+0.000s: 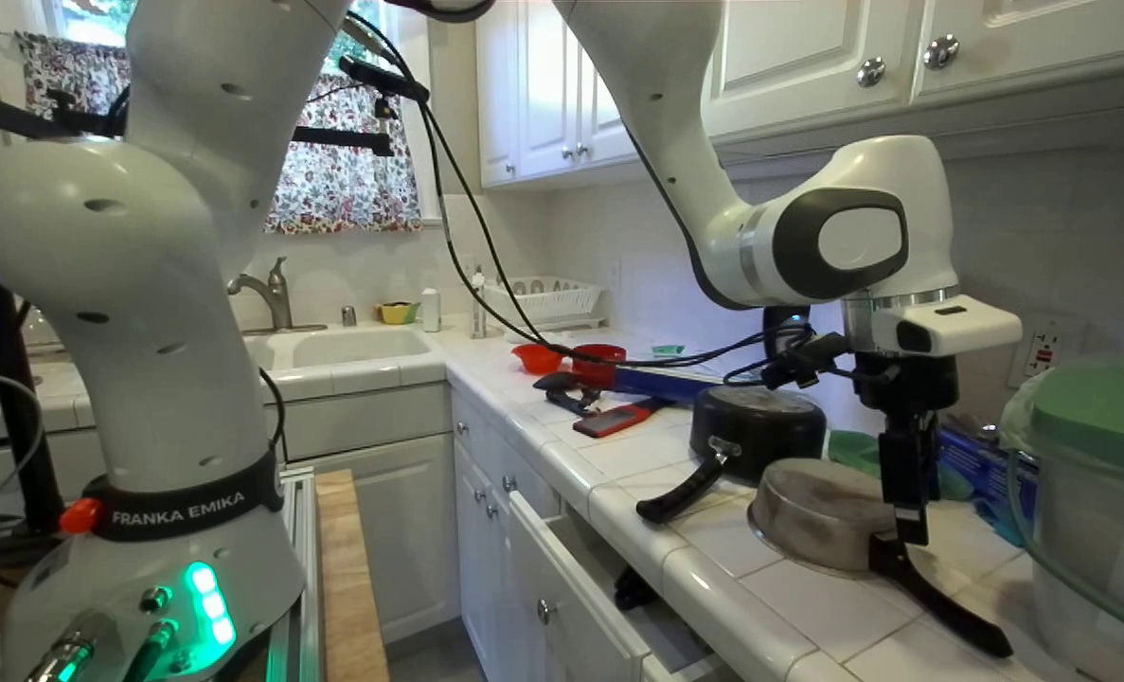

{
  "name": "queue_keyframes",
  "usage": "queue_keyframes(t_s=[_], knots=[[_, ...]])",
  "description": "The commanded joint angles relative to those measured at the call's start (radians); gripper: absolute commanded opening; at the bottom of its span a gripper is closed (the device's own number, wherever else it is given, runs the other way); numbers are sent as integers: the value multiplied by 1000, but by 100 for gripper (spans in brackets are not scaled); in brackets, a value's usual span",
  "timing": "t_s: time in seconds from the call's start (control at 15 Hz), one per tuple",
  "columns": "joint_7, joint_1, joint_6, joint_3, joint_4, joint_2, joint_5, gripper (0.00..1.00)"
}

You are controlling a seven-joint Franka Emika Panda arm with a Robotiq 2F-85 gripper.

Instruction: Place the silver pot right side up on the black upside down pot

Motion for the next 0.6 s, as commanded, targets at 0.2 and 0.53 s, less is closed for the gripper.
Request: queue_keyframes(t_s=[0.2, 0.53], knots=[[1, 46, 25, -50, 62, 95, 49, 100], [36, 54, 8, -59, 74, 124, 105, 100]])
